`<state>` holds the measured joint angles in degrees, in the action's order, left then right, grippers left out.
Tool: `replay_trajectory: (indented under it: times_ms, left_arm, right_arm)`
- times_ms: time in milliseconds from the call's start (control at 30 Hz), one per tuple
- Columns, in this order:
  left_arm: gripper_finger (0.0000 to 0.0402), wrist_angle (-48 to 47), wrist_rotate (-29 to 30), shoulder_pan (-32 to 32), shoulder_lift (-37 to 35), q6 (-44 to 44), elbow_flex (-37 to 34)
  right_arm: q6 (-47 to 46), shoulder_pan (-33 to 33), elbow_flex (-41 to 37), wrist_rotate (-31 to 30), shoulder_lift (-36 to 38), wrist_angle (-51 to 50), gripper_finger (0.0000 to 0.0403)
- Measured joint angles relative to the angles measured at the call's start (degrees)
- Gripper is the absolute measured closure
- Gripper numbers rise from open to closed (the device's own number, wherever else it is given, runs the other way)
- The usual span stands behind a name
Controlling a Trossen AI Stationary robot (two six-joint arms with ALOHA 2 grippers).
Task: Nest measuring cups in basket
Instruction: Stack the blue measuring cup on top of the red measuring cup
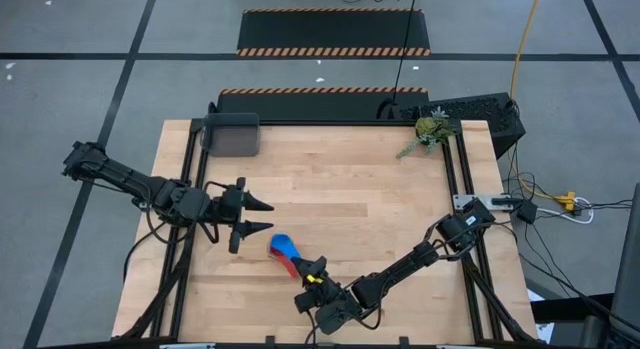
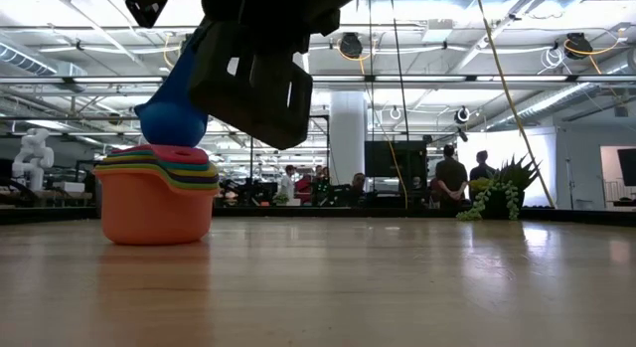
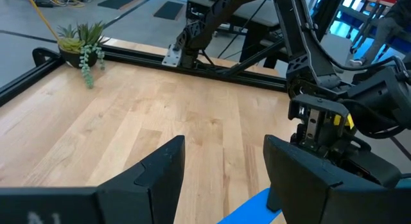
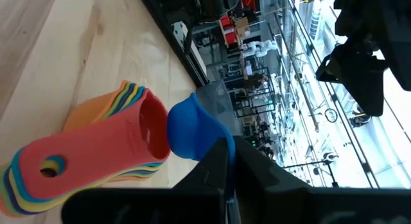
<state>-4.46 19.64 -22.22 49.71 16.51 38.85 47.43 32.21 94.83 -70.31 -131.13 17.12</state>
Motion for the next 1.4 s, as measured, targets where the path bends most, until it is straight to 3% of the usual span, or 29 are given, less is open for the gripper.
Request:
replay_trajectory:
  times_ms: [900,1400]
  left_arm:
    - [0.0190,0.0,0.0,0.0,0.0,0.1,0.0]
    - [0.0190,0.0,0.0,0.0,0.0,0.3,0.0]
  right_arm:
    - [-2.8,-0.3,0.0,4.6,0.0,-2.9,0.0362]
    - [-11.5,-0.2,0.0,9.1,0.0,-5.4,0.0275]
